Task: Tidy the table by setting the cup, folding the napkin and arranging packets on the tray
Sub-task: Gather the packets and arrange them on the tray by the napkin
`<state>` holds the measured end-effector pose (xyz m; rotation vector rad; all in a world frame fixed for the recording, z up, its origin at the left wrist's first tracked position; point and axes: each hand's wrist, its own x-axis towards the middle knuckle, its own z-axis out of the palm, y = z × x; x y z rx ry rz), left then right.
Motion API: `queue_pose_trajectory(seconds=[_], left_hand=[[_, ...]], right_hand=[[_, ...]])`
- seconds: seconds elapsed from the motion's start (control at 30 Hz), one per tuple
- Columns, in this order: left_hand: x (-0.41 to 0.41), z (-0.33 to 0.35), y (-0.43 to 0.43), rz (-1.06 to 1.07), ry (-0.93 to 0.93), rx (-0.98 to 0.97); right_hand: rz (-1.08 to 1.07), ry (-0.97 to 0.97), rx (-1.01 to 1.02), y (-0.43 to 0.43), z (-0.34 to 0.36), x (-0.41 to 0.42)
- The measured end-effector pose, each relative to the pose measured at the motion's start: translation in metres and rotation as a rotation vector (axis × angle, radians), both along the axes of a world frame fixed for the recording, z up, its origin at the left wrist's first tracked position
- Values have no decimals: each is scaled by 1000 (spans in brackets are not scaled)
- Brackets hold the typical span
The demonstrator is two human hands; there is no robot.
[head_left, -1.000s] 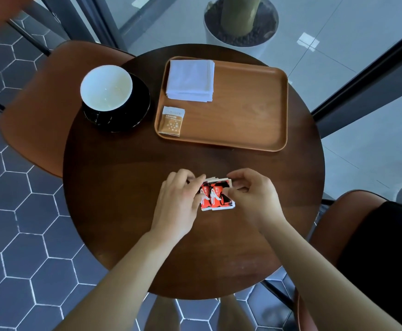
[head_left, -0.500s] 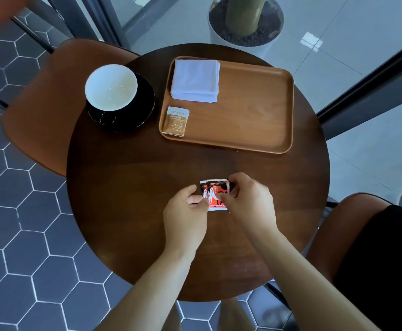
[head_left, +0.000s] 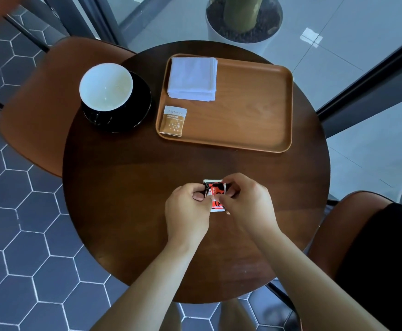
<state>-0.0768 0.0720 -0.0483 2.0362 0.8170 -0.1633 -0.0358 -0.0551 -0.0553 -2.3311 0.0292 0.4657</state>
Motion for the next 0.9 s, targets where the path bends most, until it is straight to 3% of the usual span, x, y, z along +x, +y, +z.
queue_pose_trajectory(seconds=[0.3, 0.4, 0.5, 0.73, 0.83, 0.9], left_hand=[[4, -1, 9, 167, 1, -251], [6, 1, 16, 231, -39, -347], [10, 6, 23, 190, -79, -387], [25, 10, 43, 136, -196, -473], [33, 3, 59, 74, -285, -325], [39, -7, 76, -89, -381, 106]], right_hand=[[-87, 15, 45, -2, 3, -5], [-192, 128, 164, -3, 5, -2], [-194, 183, 284, -2, 9, 4], [-152, 128, 325, 10, 22, 30], [-164, 110, 336, 17, 27, 49], [-178, 86, 312, 21, 29, 67]])
